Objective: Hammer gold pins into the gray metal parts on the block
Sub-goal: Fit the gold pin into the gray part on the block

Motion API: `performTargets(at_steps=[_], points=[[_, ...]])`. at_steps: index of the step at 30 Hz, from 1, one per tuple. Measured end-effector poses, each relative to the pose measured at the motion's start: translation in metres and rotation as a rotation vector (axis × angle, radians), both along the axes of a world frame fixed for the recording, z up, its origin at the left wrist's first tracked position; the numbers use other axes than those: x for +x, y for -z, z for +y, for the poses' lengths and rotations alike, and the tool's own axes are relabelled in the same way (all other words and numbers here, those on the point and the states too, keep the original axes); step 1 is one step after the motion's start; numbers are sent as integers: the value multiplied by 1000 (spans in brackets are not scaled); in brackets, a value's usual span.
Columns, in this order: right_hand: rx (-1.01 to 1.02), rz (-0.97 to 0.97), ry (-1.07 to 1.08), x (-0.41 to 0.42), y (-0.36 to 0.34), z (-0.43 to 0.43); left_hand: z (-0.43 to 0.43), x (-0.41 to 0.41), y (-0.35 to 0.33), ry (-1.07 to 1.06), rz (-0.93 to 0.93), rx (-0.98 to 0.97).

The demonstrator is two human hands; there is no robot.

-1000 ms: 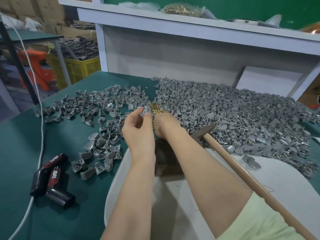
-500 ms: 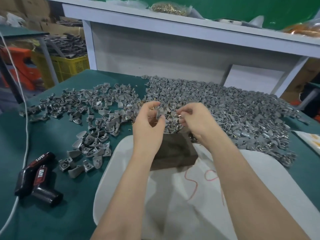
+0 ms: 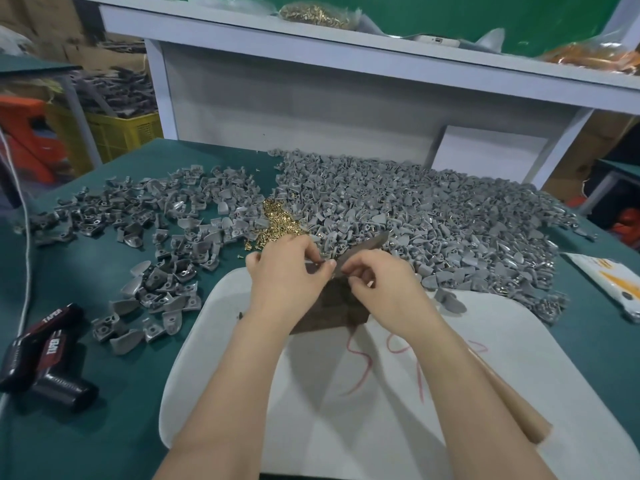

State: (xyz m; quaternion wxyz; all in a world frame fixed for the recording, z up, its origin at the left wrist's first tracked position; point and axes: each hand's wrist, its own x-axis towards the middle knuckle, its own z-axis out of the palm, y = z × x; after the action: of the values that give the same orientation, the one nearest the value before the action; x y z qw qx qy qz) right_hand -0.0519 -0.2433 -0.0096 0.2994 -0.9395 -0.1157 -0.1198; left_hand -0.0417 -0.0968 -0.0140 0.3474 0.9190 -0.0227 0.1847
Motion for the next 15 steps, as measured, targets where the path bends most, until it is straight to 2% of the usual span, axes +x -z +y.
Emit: performTargets(at_steps=[5, 12, 15], points=[[-23, -19, 30, -3, -1, 4, 4, 0, 2, -45, 48, 54], [-81, -4, 135, -4, 0, 6, 7, 0, -5, -13, 152, -41], [-110, -1, 148, -5, 0, 8, 12, -1, -7, 19, 205, -18]])
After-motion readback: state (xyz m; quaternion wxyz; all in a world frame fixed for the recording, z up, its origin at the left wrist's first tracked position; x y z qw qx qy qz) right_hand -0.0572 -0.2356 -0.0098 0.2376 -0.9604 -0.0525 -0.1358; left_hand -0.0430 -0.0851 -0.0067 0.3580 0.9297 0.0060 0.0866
